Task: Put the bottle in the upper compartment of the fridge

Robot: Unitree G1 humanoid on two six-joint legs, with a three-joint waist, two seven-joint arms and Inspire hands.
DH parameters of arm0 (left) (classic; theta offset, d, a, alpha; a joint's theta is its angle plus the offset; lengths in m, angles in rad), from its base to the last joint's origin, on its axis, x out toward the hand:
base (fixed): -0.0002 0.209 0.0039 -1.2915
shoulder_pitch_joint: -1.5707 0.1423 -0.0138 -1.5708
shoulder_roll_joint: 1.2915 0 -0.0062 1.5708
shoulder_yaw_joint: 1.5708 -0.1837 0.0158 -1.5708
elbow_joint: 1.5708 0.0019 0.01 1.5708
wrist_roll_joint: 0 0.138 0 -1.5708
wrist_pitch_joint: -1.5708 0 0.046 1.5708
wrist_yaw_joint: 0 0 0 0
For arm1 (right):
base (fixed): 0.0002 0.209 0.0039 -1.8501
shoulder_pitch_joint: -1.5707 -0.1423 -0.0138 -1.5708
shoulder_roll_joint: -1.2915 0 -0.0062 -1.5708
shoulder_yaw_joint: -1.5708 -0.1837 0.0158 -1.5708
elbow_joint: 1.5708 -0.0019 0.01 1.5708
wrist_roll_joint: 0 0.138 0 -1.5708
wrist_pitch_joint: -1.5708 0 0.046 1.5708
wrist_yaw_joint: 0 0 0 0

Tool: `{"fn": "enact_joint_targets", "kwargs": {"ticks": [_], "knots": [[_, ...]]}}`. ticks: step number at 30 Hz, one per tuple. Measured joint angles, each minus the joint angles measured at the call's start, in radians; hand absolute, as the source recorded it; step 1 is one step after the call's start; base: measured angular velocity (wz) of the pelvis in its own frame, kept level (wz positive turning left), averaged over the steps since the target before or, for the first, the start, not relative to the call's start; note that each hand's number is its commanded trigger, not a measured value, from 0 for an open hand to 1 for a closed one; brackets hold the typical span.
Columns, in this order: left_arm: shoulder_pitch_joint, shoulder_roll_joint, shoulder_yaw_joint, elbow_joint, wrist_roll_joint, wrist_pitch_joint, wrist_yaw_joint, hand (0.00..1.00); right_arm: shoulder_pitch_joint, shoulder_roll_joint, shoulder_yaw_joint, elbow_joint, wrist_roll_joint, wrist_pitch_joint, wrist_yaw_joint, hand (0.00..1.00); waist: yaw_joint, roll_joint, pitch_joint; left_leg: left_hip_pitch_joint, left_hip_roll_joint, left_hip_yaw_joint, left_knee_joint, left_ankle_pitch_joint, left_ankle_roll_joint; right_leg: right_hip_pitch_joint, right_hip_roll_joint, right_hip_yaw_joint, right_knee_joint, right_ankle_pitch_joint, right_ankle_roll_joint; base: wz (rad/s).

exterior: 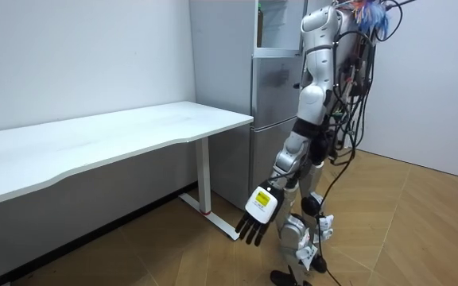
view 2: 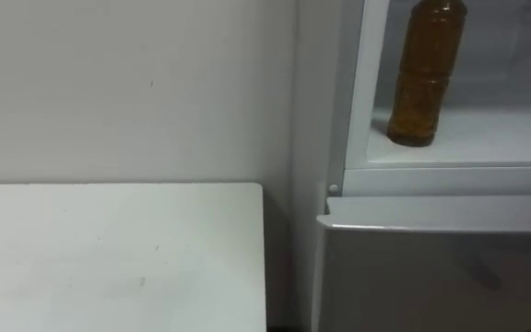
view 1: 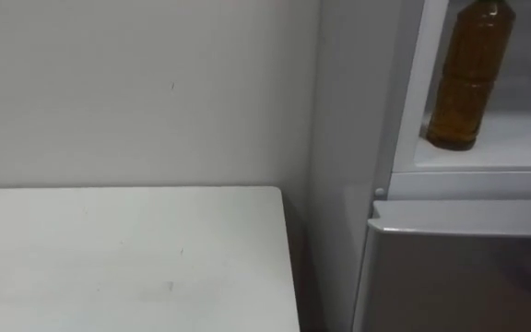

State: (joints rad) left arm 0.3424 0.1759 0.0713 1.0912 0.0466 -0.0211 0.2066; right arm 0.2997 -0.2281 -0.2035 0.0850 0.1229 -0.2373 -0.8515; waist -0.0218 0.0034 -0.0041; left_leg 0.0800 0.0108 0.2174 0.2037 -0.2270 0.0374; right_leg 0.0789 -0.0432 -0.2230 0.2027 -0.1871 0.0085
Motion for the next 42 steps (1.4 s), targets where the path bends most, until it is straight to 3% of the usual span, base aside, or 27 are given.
{"fn": "enact_joint_targets", "kwargs": {"ticks": [7,11,16,19,24,30,42], "knots": [[-0.004,0.000,-0.016,-0.003,-0.036,-0.008,0.024,0.00,-0.004,0.000,0.057,0.279,0.110,-0.004,-0.040,0.00,-0.004,0.011,-0.0016,0.005,-0.001,-0.007,-0.006,0.000,0.000,0.010,0.000,-0.003,-0.016,-0.001,0.001,0.03],[0.001,0.000,-0.018,0.003,-0.037,-0.010,0.027,0.00,0.015,0.009,0.103,0.495,0.160,0.010,0.003,0.00,-0.007,0.011,-0.0007,0.000,-0.005,-0.017,-0.008,0.000,0.000,0.010,-0.006,-0.023,-0.017,-0.003,0.004,0.08],[0.003,-0.004,-0.018,-0.004,-0.036,-0.010,0.027,0.00,0.021,0.029,0.113,0.600,0.176,0.022,0.059,0.00,-0.009,0.010,-0.0006,0.003,-0.006,-0.014,-0.016,0.000,0.001,0.007,-0.005,-0.020,-0.017,-0.004,0.005,-0.01],[-0.004,-0.006,-0.022,-0.008,-0.036,-0.010,0.021,0.00,0.012,0.029,0.138,0.719,0.172,0.024,0.131,0.00,-0.013,0.006,0.0015,0.003,-0.007,-0.014,-0.015,-0.001,0.001,0.010,-0.005,-0.020,-0.017,-0.005,0.006,0.00],[-0.006,-0.008,-0.045,-0.007,-0.035,-0.009,-0.005,0.00,0.003,0.035,0.205,0.843,0.167,0.067,0.294,0.00,-0.005,0.009,0.0044,0.006,-0.006,-0.011,-0.015,-0.003,0.002,0.009,-0.004,-0.007,-0.018,-0.006,0.007,-0.02],[-0.013,-0.006,-0.048,-0.004,-0.031,-0.009,-0.025,0.00,-0.011,0.036,0.220,0.930,0.141,0.092,0.475,0.00,-0.004,0.013,0.0090,0.018,-0.007,-0.012,-0.019,-0.006,0.002,0.019,-0.004,-0.002,-0.018,-0.010,0.007,-0.02],[-0.020,-0.009,-0.057,-0.003,0.004,0.022,-0.061,0.00,-0.081,0.064,0.228,0.998,0.147,0.152,0.676,0.00,-0.003,0.010,0.0097,0.018,-0.008,-0.016,-0.015,-0.006,0.002,0.023,-0.004,-0.006,-0.019,-0.010,0.008,0.01]]}}
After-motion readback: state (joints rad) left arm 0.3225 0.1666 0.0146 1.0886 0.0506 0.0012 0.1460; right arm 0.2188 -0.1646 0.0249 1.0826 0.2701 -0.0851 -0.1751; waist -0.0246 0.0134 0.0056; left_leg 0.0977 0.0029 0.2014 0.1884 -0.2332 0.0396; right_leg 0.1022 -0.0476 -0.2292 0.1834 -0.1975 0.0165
